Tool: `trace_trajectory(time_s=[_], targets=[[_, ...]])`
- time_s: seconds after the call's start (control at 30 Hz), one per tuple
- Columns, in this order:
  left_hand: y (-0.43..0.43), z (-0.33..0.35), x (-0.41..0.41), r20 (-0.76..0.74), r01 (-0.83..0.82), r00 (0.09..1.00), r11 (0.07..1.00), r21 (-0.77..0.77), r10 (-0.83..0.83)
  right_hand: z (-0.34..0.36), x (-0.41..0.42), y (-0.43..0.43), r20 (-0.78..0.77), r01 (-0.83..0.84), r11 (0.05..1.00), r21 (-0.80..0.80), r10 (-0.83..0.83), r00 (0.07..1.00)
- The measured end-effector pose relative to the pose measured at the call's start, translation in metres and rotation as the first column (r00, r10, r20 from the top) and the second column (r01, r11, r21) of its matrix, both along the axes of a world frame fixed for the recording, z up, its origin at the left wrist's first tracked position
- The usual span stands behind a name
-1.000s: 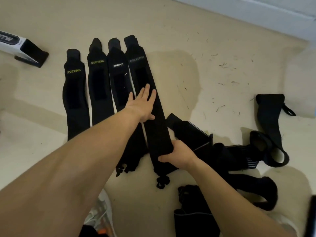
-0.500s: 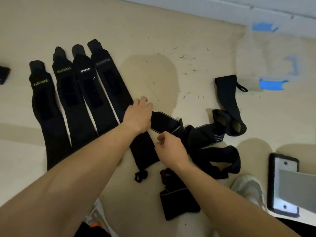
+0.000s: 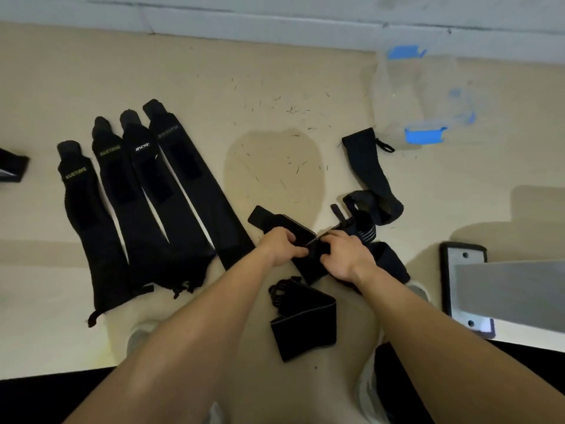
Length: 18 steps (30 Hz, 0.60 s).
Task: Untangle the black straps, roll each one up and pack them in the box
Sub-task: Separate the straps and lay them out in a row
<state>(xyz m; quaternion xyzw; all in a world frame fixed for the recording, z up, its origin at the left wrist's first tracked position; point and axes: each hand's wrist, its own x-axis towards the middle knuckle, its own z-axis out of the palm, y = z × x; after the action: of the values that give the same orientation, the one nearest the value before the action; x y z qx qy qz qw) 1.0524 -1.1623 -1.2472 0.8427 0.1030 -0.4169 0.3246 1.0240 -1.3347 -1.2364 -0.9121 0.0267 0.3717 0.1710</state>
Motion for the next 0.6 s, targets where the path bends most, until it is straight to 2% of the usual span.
trace_trajectory(time_s=[0.1,0.2,0.33,0.47,0.53,0.57,0.6], targets=[[-0.007,-0.001,-0.01,0.048,0.143,0.988,0.984,0.111,-0.149,0.001,-0.002,-0.004,0.001,0.01,0.999,0.045,-0.01,1.0],[-0.017,-0.003,-0.02,0.1,0.164,0.979,0.975,0.147,-0.179,-0.003,-0.005,-0.008,0.035,0.019,0.996,0.085,-0.022,0.999],[-0.018,0.009,-0.014,0.096,0.08,0.992,0.997,-0.022,-0.078,-0.009,-0.007,-0.014,0.026,0.028,0.999,0.046,-0.029,0.999],[-0.018,0.057,0.011,0.144,0.037,0.989,0.989,-0.144,-0.016,0.011,0.002,-0.007,0.133,0.208,0.977,0.051,-0.213,0.968],[-0.017,0.087,0.02,0.174,0.051,0.985,0.981,-0.185,-0.018,0.033,0.014,0.0,0.106,0.363,0.916,0.17,-0.383,0.918],[-0.015,0.1,0.023,0.191,0.058,0.981,0.977,-0.205,-0.018,0.048,0.02,0.003,0.023,0.466,0.838,0.282,-0.492,0.87],[-0.013,0.114,0.025,0.21,0.063,0.977,0.972,-0.228,-0.015,0.063,0.026,0.007,-0.093,0.583,0.706,0.403,-0.602,0.793]])
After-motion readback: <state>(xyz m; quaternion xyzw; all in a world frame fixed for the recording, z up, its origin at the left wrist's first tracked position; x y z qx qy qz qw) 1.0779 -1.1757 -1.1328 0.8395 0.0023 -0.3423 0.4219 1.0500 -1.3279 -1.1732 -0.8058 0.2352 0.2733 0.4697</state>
